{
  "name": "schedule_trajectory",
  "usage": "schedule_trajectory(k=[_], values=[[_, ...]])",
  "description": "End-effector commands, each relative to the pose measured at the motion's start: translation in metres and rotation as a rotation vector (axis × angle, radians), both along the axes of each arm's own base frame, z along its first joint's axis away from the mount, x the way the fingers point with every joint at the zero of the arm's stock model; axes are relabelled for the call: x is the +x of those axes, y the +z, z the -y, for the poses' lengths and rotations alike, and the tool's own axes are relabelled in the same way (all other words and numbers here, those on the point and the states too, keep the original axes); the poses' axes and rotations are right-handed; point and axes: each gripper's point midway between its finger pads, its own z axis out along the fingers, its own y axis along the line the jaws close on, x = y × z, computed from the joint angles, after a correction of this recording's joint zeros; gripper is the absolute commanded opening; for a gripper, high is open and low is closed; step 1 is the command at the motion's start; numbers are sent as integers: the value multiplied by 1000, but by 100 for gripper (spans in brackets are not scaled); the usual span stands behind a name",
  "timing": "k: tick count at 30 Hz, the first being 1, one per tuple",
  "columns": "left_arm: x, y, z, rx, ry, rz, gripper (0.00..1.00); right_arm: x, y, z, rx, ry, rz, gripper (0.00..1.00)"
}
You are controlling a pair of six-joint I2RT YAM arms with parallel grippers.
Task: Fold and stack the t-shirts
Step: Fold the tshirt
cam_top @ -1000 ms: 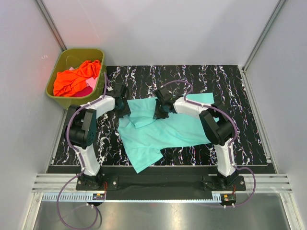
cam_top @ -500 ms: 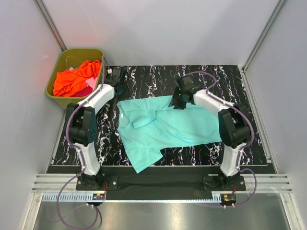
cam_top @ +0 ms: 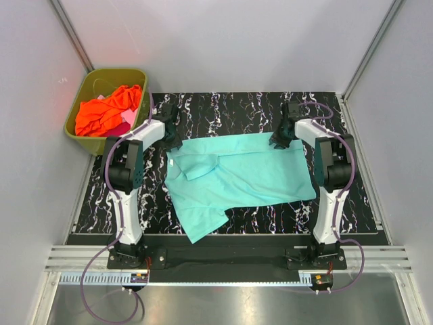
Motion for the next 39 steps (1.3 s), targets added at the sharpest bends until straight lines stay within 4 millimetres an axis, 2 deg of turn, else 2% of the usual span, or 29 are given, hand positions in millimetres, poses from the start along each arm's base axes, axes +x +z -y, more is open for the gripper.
schedule_trajectory(k=[1, 5, 6, 8, 9, 10, 11, 12, 13, 14, 15, 17, 19, 22, 23, 24, 27, 28, 29, 30, 31, 32, 33, 34, 35, 36, 37, 38, 39], values=[[6, -5, -13, 33, 54, -6, 43, 4, -8, 40, -81, -100, -8, 36], [20, -8, -6, 9, 47, 4, 44, 3, -14, 58, -109, -196, -17, 35], [32, 1, -2, -2, 41, 35, 44, 4, -15, 62, -115, -215, -16, 35], [43, -4, 0, -2, 24, 34, 43, 9, -16, 70, -110, -243, -13, 35], [57, 6, 6, -20, 14, 68, 43, 15, -12, 71, -103, -244, 0, 35], [63, 8, 8, -30, 10, 78, 43, 19, -14, 70, -100, -239, 0, 36], [69, 0, 12, -36, -5, 73, 43, 24, -13, 71, -96, -238, 8, 36], [86, 15, 19, -65, -21, 118, 43, 35, -5, 71, -92, -236, 36, 36], [94, 17, 22, -71, -35, 132, 44, 39, -6, 71, -92, -227, 37, 36], [100, 10, 24, -73, -54, 131, 44, 44, -5, 72, -92, -221, 46, 36], [116, 25, 31, -94, -76, 178, 44, 55, 4, 72, -91, -221, 73, 36], [124, 37, 31, -91, -97, 204, 45, 62, 5, 73, -83, -212, 79, 37], [125, 51, 31, -88, -104, 226, 45, 66, 18, 77, -87, -215, 91, 37], [111, 73, 29, -91, -106, 244, 46, 65, 42, 81, -79, -216, 125, 39], [100, 82, 33, -113, -121, 243, 46, 62, 44, 79, -70, -209, 122, 40], [95, 86, 36, -125, -130, 243, 46, 60, 55, 78, -64, -203, 140, 40], [70, 97, 51, -151, -182, 238, 46, 48, 64, 75, -49, -190, 138, 40], [64, 111, 55, -151, -200, 258, 46, 45, 66, 74, -42, -186, 137, 40], [50, 103, 61, -148, -218, 229, 46, 39, 64, 73, -37, -182, 126, 40], [41, 106, 68, -169, -242, 224, 46, 34, 74, 73, -34, -184, 134, 41], [31, 120, 74, -185, -271, 243, 46, 30, 78, 73, -32, -195, 131, 41], [11, 112, 86, -214, -317, 203, 46, 23, 77, 75, -37, -206, 116, 42], [-1, 111, 90, -217, -341, 192, 46, 15, 86, 75, -31, -216, 111, 43], [-15, 127, 91, -216, -360, 219, 47, 9, 88, 74, -16, -241, 96, 45], [-41, 106, 88, -181, -357, 163, 48, -3, 83, 73, -12, -257, 60, 46], [-54, 103, 86, -183, -347, 152, 48, -16, 89, 73, -4, -270, 40, 47], [-67, 118, 86, -210, -337, 182, 49, -24, 88, 71, 8, -278, 30, 48], [-93, 98, 88, -235, -362, 122, 50, -42, 76, 71, 6, -282, -12, 49], [-105, 99, 91, -253, -392, 122, 51, -49, 86, 71, 14, -290, 9, 50]])
